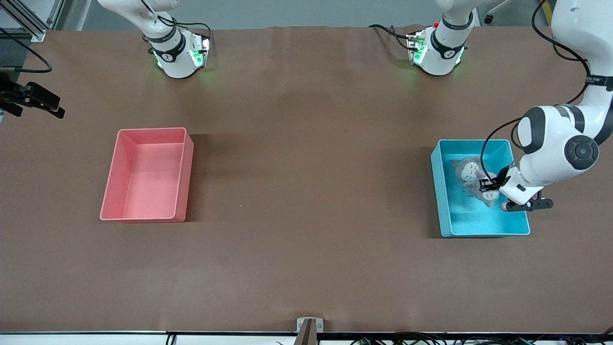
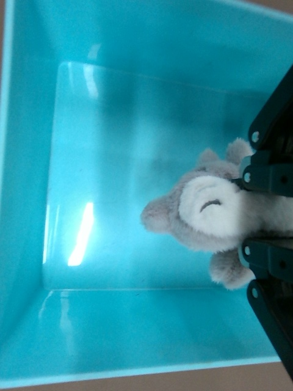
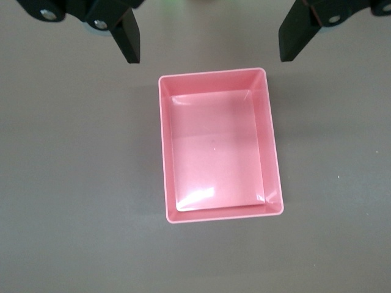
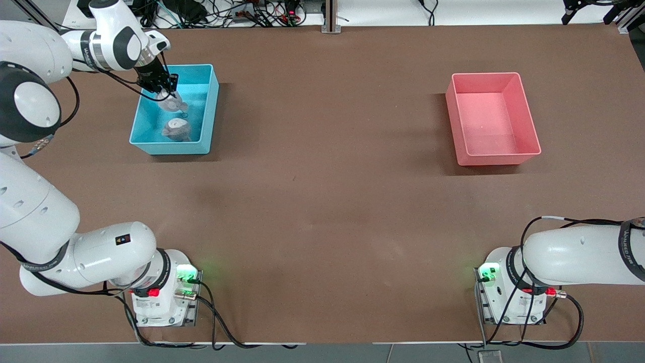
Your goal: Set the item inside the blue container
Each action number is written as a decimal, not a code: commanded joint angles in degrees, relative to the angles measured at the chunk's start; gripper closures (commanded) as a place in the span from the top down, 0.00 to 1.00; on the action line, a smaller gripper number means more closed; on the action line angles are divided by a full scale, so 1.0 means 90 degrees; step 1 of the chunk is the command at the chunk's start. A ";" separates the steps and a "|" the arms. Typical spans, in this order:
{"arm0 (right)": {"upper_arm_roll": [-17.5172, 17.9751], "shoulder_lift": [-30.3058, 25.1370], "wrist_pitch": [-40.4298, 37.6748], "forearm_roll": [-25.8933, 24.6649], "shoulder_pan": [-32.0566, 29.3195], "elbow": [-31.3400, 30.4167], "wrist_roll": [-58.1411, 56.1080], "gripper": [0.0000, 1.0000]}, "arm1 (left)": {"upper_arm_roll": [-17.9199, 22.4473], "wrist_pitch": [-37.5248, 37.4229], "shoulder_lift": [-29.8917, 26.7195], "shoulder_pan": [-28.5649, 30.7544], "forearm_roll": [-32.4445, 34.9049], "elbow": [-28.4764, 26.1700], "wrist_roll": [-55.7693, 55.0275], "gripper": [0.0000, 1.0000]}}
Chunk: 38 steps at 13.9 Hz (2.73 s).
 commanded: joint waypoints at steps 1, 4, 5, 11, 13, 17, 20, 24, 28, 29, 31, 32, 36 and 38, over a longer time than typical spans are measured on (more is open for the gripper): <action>-0.0042 -0.0220 0.0189 0.0068 0.0042 -0.0243 -0.0229 1.00 | -0.0051 0.0460 0.0458 0.0079 0.0162 0.0225 0.0048 0.15; -0.0042 -0.0220 0.0112 0.0145 0.0042 -0.0252 -0.0210 1.00 | -0.0042 0.0755 0.0625 0.0069 0.0162 0.0225 0.0009 0.21; -0.0042 -0.0220 0.0092 0.0243 0.0042 -0.0253 -0.0220 1.00 | -0.0051 0.0755 0.0616 0.0069 0.0162 0.0225 -0.0001 0.24; -0.0042 -0.0210 -0.0015 0.0244 0.0042 -0.0253 -0.0220 1.00 | -0.0061 0.0415 0.0255 0.0049 0.0152 0.0332 -0.0011 1.00; -0.0042 -0.0210 -0.0025 0.0254 0.0042 -0.0253 -0.0230 1.00 | -0.0081 -0.0033 0.0051 0.0049 0.0152 0.0391 -0.0011 1.00; -0.0042 -0.0210 -0.0064 0.0244 0.0042 -0.0253 -0.0230 1.00 | -0.0120 -0.0795 -0.0310 0.0049 0.0094 0.0527 0.0008 1.00; -0.0042 -0.0210 -0.0103 0.0244 0.0032 -0.0253 -0.0249 1.00 | -0.0226 -0.1712 -0.0711 0.0049 0.0045 0.0694 0.0087 1.00; -0.0032 -0.0210 -0.0084 0.0244 0.0042 -0.0243 -0.0249 1.00 | -0.0266 -0.2592 -0.1676 0.0059 -0.0812 0.0733 0.0359 1.00; -0.0022 -0.0210 -0.0045 0.0254 0.0061 -0.0243 -0.0249 1.00 | -0.0217 -0.3451 -0.2722 0.0059 -0.1107 0.0956 0.0536 1.00; -0.0022 -0.0210 -0.0045 0.0254 0.0061 -0.0243 -0.0249 1.00 | -0.0217 -0.3840 -0.2811 0.0059 -0.1107 0.1248 0.0536 1.00; -0.0022 -0.0201 -0.0035 0.0254 0.0061 -0.0243 -0.0249 1.00 | -0.0237 -0.4428 -0.2802 0.0040 -0.1107 0.1843 0.0507 1.00; -0.0022 -0.0210 -0.0035 0.0273 0.0061 -0.0243 -0.0249 1.00 | -0.0266 -0.4469 -0.2792 0.0030 -0.1107 0.2020 0.0487 1.00; -0.0022 -0.0210 -0.0035 0.0390 0.0052 -0.0243 -0.0249 1.00 | -0.0266 -0.4508 -0.2773 0.0010 -0.1107 0.2286 0.0507 1.00; -0.0022 -0.0210 -0.0045 0.0390 0.0052 -0.0243 -0.0259 1.00 | -0.0266 -0.4508 -0.2734 0.0020 -0.1107 0.2286 0.0429 1.00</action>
